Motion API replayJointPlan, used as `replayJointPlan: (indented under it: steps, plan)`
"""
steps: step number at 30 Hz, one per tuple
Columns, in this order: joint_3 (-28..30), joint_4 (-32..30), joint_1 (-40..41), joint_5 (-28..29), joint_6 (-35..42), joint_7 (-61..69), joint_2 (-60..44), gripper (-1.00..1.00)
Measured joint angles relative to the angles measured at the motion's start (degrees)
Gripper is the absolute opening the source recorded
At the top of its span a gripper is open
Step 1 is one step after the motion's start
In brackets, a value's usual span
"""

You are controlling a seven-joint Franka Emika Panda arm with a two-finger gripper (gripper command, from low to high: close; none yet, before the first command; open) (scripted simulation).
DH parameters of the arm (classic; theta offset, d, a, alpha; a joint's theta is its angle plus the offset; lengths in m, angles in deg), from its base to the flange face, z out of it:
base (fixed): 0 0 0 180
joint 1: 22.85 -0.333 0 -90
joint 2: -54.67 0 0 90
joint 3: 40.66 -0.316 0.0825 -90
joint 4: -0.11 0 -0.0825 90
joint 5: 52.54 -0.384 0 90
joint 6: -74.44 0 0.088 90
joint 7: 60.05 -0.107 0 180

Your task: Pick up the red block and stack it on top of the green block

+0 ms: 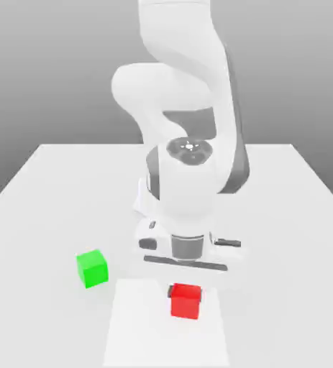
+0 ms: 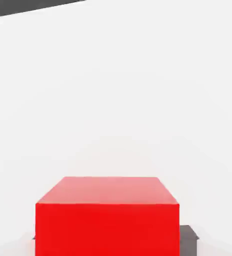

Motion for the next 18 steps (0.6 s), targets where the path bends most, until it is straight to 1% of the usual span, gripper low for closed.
replayJointPlan:
  steps: [4, 7, 9, 18]
  plan:
    - [-2.14, -0.97, 1.23, -3.82, 5.79, 2.76, 6.89, -1.00]
    - [-2.33, -1.94, 1.29, -6.02, 10.47, 3.49, 12.47, -1.00]
    - [-0.85, -2.73, 1.36, -7.07, 11.98, -0.16, 14.78, -1.00]
    - [2.11, -6.68, 11.42, -8.41, 15.64, -25.27, 22.45, -1.00]
